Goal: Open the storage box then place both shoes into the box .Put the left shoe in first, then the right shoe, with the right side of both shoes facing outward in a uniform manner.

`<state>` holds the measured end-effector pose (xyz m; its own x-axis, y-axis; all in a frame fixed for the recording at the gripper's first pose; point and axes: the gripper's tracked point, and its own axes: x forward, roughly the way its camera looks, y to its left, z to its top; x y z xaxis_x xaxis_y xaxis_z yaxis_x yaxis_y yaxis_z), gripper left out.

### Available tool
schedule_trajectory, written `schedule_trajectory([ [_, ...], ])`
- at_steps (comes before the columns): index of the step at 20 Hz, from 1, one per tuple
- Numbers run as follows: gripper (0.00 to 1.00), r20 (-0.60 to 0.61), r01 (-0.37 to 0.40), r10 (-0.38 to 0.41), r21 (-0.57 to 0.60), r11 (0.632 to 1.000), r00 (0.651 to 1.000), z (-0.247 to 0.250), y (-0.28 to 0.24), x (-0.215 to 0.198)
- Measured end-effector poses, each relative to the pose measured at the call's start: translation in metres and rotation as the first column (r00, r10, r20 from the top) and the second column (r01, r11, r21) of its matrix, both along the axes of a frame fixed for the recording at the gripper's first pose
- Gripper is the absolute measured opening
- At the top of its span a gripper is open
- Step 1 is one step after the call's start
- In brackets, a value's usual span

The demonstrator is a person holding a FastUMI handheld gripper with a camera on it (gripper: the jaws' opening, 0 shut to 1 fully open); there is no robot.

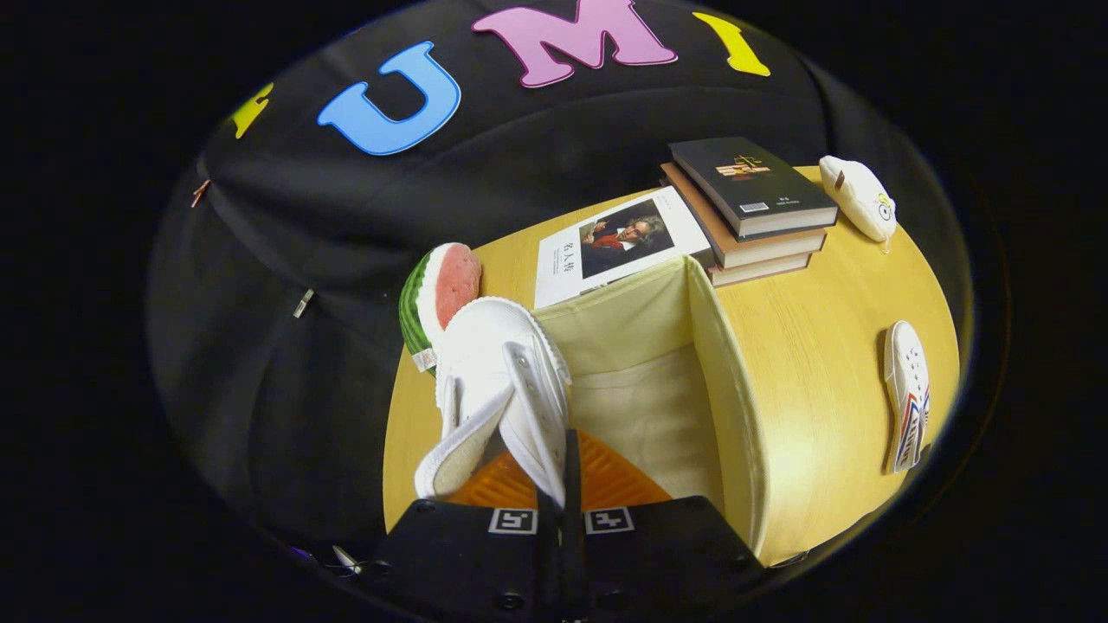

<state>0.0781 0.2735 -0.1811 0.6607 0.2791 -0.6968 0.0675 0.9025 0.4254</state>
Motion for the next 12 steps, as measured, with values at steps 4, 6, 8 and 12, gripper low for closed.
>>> schedule_trajectory([
  [4, 0.05, -0.029, 0.037, -0.037, 0.006, 0.999, 0.999, -0.01, -0.002, 0.0],
  [6, 0.05, -0.057, 0.059, -0.059, -0.014, 0.998, 0.997, -0.017, -0.008, -0.003],
  [8, 0.05, -0.065, 0.058, -0.059, -0.015, 0.998, 0.996, -0.021, -0.006, -0.002],
  [12, 0.15, -0.086, 0.018, -0.015, 0.037, 0.999, 0.996, -0.019, 0.007, -0.006],
])
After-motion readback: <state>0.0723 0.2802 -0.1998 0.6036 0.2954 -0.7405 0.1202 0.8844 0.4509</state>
